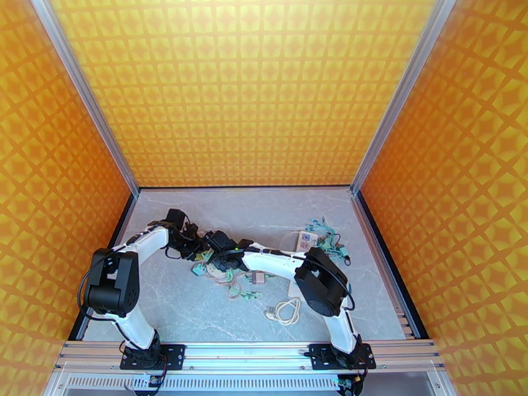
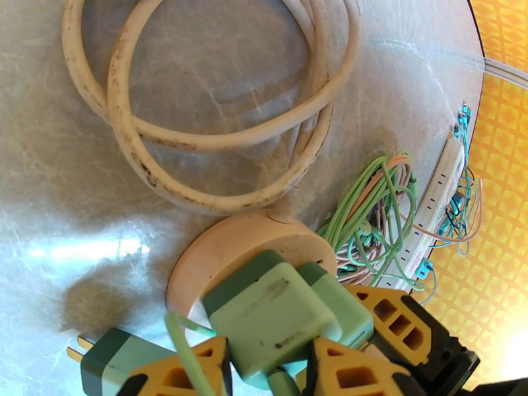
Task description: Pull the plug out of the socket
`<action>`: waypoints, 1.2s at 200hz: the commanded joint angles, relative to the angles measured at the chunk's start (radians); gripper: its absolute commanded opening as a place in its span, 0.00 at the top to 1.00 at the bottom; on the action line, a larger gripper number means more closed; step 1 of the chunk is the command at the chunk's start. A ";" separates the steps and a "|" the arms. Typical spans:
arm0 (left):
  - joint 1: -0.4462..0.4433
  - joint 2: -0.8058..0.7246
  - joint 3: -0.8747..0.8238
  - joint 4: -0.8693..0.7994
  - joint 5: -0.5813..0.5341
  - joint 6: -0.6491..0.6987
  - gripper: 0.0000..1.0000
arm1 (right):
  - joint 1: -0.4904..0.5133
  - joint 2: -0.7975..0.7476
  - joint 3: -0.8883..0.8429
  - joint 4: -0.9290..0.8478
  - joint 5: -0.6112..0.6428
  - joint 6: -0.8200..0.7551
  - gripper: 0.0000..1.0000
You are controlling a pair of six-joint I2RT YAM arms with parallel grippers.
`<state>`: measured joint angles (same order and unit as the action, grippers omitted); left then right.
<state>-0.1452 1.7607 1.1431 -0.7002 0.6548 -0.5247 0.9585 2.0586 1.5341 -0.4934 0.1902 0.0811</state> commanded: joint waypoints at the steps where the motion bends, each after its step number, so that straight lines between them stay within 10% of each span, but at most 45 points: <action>1: -0.046 0.102 -0.074 0.001 -0.102 -0.005 0.71 | 0.044 -0.008 0.014 0.027 -0.013 -0.056 0.87; 89: -0.065 0.092 -0.080 -0.017 -0.156 0.006 0.72 | -0.150 -0.055 -0.006 0.091 -0.345 0.138 0.88; 240: -0.098 0.121 -0.079 -0.006 -0.189 -0.006 0.73 | 0.022 -0.043 0.032 0.024 -0.065 -0.051 0.91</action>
<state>-0.1867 1.7638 1.1435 -0.6586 0.6167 -0.5419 0.9375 2.0422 1.5314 -0.5198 0.1852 0.0689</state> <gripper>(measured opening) 0.272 0.284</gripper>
